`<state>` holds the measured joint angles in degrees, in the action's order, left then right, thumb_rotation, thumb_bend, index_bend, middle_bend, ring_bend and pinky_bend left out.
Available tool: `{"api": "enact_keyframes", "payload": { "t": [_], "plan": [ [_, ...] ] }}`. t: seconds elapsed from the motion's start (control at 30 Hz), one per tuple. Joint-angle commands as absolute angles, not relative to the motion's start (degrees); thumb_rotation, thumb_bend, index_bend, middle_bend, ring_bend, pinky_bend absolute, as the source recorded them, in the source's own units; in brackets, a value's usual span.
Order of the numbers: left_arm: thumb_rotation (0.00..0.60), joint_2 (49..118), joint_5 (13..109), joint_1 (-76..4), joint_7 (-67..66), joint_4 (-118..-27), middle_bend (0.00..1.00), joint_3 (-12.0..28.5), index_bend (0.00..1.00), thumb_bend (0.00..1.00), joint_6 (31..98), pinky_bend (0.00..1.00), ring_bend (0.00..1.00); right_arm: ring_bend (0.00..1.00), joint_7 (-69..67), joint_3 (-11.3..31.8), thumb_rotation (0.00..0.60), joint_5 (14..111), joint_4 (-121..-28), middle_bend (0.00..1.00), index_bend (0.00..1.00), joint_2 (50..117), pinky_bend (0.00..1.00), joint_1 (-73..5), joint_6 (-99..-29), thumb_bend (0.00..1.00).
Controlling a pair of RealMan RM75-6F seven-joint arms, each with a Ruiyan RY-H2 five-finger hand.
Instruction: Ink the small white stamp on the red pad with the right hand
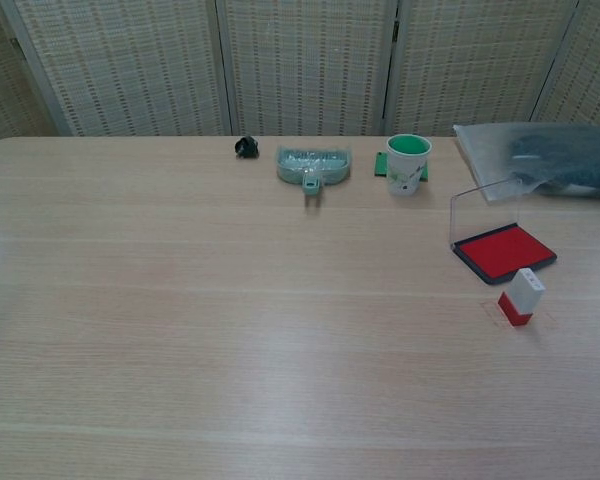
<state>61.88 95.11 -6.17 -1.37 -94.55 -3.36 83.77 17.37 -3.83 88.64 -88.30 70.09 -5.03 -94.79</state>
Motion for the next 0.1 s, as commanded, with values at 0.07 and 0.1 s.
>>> {"api": "enact_keyframes", "payload": {
  "t": [0.07, 0.1],
  "plan": [
    [0.600, 62.2, 95.1, -6.3, -1.9, -94.6, 0.00, -3.4, 0.00, 0.07, 83.4, 0.27, 0.01, 0.00, 17.2, -3.6, 0.600, 89.0, -88.5, 0.00, 0.00, 69.7, 0.00, -5.0, -93.4, 0.09],
    [0.600, 62.3, 95.2, -6.4, -2.1, -94.6, 0.00, -3.4, 0.00, 0.07, 83.2, 0.27, 0.01, 0.00, 17.2, -3.5, 0.600, 89.1, -88.5, 0.00, 0.00, 69.7, 0.00, -4.9, -93.2, 0.09]
  ]
}}
